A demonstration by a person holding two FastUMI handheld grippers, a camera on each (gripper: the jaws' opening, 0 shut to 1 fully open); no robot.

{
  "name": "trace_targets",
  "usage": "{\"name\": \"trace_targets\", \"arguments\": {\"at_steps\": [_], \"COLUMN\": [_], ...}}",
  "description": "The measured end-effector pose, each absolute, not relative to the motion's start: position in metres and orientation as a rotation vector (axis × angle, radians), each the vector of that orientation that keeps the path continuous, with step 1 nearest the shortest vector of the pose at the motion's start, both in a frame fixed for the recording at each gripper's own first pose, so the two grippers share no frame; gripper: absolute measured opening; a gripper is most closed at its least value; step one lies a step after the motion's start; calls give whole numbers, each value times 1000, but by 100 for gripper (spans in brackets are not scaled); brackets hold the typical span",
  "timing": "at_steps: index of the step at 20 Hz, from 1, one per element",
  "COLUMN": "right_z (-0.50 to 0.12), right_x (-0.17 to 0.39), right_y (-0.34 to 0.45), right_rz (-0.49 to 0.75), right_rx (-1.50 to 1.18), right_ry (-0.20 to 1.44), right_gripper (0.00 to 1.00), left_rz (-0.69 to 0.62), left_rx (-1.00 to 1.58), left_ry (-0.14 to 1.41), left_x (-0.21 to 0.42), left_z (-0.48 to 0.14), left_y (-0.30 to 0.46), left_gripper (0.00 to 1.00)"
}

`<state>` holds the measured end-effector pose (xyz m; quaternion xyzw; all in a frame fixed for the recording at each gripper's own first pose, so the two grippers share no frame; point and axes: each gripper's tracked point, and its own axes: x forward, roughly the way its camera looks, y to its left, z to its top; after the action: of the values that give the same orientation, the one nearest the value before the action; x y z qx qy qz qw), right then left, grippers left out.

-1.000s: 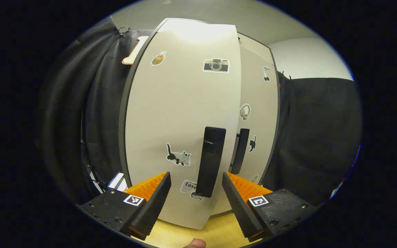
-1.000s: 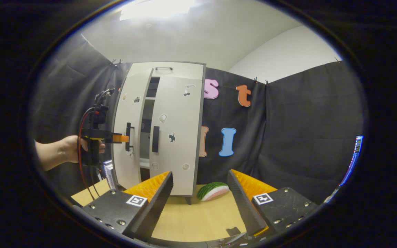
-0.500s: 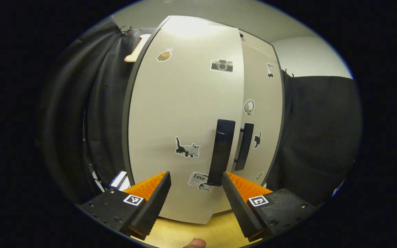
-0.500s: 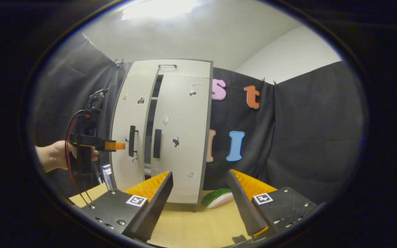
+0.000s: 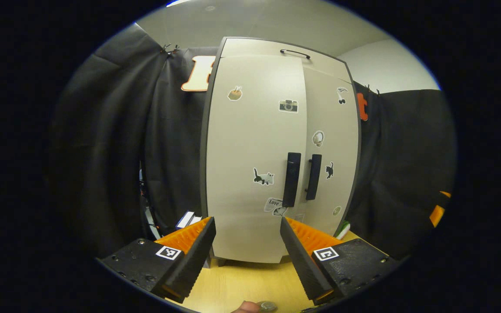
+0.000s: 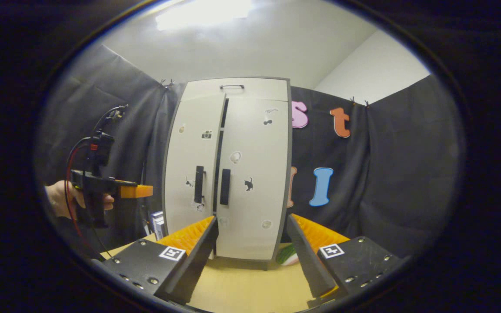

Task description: Grasp the bottle in the cabinet with the left hand and place it on the coaster, then close the right door with the right hand and the left door with the left hand.

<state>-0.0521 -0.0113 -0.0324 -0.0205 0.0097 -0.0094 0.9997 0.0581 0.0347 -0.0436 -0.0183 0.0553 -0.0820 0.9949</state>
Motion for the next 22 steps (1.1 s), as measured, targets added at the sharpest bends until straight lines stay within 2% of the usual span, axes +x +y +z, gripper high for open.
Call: {"name": "trace_targets", "arguments": {"at_steps": [5,6,9,12,13,14,15,16,18,19,20,22], "right_z": [-32,-29,-14,-11,-12,-13,-15,-18,-23,-23,-22,-15], "right_x": [-37,-37,-42,-52,-55,-58,-60,-62,-64,-66,-68,-71], "right_y": [9,8,25,33,33,34,34,32,22,18,18,18], "right_rz": [17,7,40,58,53,49,44,33,-11,-27,-26,-23], "right_rx": [-9,-6,-4,7,9,4,0,-1,-3,-3,-4,0], "right_ry": [25,27,-7,-10,-6,-6,-1,11,34,38,38,23], "right_gripper": [94,96,94,96,94,96,96,96,93,96,96,96], "left_rz": [-71,-63,-66,-75,-86,-94,-104,-115,-124,-121,-124,-136], "left_rx": [7,7,13,28,30,28,22,17,24,32,41,52], "left_ry": [123,120,104,87,79,68,57,52,63,64,55,30], "left_x": [18,12,-1,-10,-14,-16,-18,-19,-20,-21,-21,-20], "left_z": [-49,-48,-41,-32,-29,-26,-23,-21,-26,-26,-24,-18], "left_y": [70,74,77,74,73,70,67,64,59,59,60,53], "left_gripper": [95,95,95,95,95,95,90,95,94,90,95,95]}}
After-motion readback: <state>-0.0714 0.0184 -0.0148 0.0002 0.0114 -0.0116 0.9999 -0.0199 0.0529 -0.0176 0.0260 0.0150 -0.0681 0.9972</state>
